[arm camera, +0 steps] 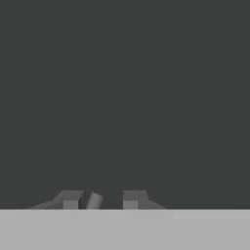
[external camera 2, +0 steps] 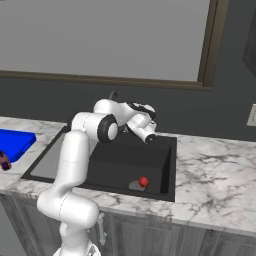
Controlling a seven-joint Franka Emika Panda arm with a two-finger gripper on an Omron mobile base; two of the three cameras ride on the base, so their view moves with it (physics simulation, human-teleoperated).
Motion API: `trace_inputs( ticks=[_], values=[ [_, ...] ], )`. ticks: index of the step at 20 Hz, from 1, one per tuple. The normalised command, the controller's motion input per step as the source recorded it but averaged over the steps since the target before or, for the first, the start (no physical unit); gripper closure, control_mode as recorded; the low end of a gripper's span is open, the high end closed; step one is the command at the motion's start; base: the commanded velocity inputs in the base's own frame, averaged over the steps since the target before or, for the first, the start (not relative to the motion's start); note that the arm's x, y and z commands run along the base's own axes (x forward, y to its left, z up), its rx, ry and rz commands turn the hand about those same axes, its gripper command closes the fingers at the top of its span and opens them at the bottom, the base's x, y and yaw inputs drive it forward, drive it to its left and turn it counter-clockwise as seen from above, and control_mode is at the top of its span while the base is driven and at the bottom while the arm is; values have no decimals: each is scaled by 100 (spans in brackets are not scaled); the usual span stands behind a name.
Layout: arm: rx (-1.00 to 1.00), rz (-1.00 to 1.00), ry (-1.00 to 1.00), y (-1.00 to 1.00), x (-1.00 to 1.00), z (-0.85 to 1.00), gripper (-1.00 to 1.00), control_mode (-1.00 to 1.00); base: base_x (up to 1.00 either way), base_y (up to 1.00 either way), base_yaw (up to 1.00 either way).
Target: Pick up all produce items and place them in the sink. Turn on the sink faucet to wash them. Then turn the sink off and put them in the tray.
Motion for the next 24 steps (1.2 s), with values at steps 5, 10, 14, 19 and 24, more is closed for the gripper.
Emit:
trace_inputs(
  ticks=[5,10,14,19,24],
  values=[
    [6,0,6,-56,0,-51,100,-100,0,0,0],
    [3,2,-2,-27,-1,-26,100,-100,0,0,0],
    [0,11,-12,3,-1,-2,100,-100,0,0,0],
    [0,7,0,0,5,-3,100,-100,0,0,0],
    [0,23,-4,9,4,-3,100,-100,0,0,0]
  ],
)
